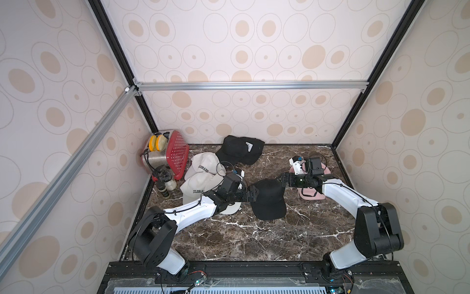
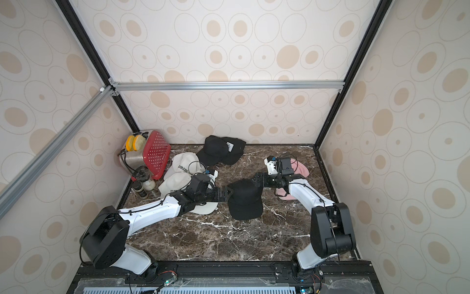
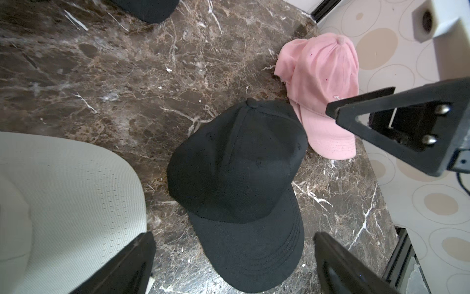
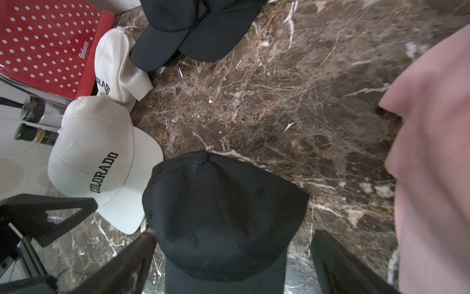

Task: Stack the baseball caps by color
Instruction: Move the baseball cap to the center of the board.

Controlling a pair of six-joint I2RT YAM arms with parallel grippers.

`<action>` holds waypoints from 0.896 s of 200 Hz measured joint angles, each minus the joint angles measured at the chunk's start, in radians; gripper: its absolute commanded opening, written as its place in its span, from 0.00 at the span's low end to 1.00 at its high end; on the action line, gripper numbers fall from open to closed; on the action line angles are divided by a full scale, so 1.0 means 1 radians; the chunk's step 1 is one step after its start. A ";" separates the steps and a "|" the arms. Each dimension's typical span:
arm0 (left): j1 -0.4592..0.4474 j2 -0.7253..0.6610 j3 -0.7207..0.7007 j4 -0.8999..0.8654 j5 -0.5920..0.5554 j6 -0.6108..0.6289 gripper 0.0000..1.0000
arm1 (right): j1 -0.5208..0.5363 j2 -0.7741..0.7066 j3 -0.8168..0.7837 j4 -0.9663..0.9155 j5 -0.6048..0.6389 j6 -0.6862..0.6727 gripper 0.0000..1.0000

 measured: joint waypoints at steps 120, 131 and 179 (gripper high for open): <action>0.000 0.235 0.104 0.053 0.050 0.002 0.99 | -0.002 0.257 0.177 -0.071 -0.207 -0.027 1.00; 0.001 0.238 0.104 0.067 0.071 0.002 0.99 | -0.002 0.253 0.167 -0.071 -0.209 -0.028 1.00; -0.001 0.239 0.085 0.166 0.163 -0.008 0.99 | -0.002 0.201 0.099 -0.084 -0.202 -0.025 1.00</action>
